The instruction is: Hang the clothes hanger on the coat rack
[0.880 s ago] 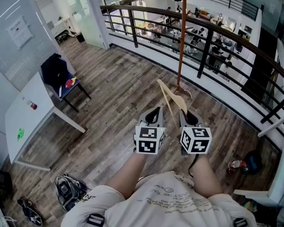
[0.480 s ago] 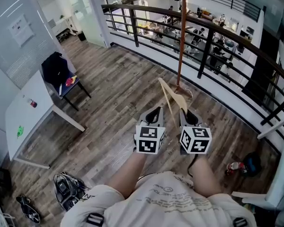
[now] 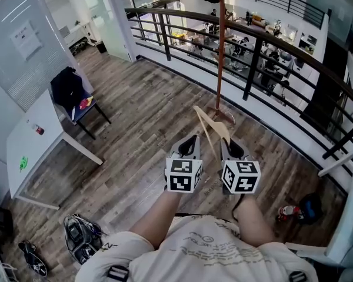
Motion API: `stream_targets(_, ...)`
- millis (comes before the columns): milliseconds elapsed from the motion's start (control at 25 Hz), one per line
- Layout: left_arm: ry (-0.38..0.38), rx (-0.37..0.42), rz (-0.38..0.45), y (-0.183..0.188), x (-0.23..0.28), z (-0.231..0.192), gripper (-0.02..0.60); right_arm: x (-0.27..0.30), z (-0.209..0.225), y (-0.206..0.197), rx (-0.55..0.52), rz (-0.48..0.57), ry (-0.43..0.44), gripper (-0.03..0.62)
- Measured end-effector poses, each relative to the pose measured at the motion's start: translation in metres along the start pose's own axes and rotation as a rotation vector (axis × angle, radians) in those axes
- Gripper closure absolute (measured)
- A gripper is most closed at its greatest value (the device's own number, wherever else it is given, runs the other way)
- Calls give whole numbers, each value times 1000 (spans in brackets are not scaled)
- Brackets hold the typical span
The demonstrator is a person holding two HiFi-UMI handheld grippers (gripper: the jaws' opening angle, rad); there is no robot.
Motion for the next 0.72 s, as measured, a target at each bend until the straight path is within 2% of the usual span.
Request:
stream_targets(240, -6, 11, -23, -3, 12, 25, 577, -4, 26, -2, 12, -13, 15, 543)
stream_targets(720, -18, 18, -18, 8, 54, 33, 578, 15, 60, 3, 43, -18, 36, 543)
Point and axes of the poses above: the fingertips, and each gripper's own axes: x forward along the fingers, z to its right, y out of its top, the point moved 9 cm from there along -x, backward along the fingers, and after that the axes turned 7 degrees about y, right-handed, at the moved point
